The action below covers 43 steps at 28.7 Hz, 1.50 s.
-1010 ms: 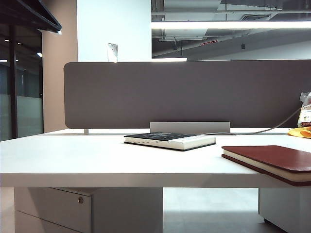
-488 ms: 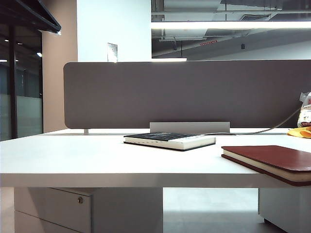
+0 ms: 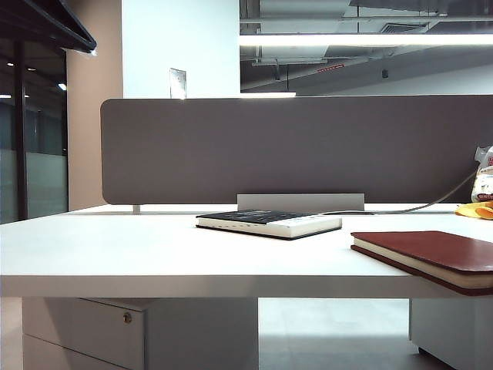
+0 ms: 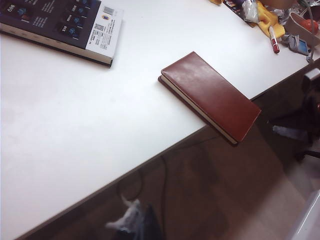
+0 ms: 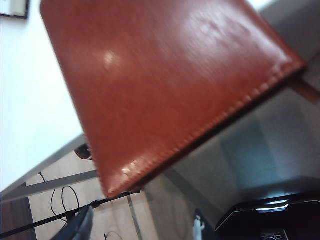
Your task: Pick up the red book and place it on top of the black book.
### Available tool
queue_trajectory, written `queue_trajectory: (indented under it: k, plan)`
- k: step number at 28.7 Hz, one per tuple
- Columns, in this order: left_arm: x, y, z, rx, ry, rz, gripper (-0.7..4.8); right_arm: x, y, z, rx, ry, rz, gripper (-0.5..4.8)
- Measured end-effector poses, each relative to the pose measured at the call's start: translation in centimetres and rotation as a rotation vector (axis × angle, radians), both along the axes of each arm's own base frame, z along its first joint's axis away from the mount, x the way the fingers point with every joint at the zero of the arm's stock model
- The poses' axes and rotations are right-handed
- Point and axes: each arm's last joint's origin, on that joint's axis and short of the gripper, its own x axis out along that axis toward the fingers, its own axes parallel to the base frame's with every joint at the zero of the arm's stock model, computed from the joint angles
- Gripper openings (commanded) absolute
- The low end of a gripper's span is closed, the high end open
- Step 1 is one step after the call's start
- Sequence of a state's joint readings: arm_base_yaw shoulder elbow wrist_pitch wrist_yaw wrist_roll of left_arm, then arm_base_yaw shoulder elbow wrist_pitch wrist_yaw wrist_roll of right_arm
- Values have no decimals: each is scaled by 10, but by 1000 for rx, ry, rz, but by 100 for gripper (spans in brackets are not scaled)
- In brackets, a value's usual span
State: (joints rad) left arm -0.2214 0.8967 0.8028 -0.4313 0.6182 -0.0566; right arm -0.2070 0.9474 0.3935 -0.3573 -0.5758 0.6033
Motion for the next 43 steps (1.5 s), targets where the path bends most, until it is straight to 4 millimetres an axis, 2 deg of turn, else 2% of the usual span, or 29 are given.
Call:
queue_trajectory:
  k: [7, 13, 16, 23, 30, 32, 41, 42, 43]
  plan:
    - [0, 0, 0, 0, 0, 0, -5, -8, 2, -25, 57, 21, -64, 258]
    - [0, 0, 0, 2, -4, -2, -5, -2, 1, -30, 93, -23, -109, 277]
    - [0, 0, 0, 5, -7, -3, -5, 4, 0, -38, 107, 18, -116, 352]
    - [0, 0, 0, 9, -11, 1, -5, 16, -2, -50, 140, 18, -119, 351]
    - [0, 0, 0, 15, -11, 10, -5, 20, -4, -47, 123, -28, -151, 345]
    - [0, 0, 0, 15, -11, 10, -5, 21, -4, -47, 117, -33, -160, 323]
    - [0, 0, 0, 15, -10, 10, -5, 31, -5, -61, 170, -8, -168, 323]
    - [0, 0, 0, 15, -10, 10, -5, 31, -5, -61, 172, -9, -167, 316]
    - [0, 0, 0, 15, -10, 10, -5, 32, -5, -62, 173, -12, -168, 286]
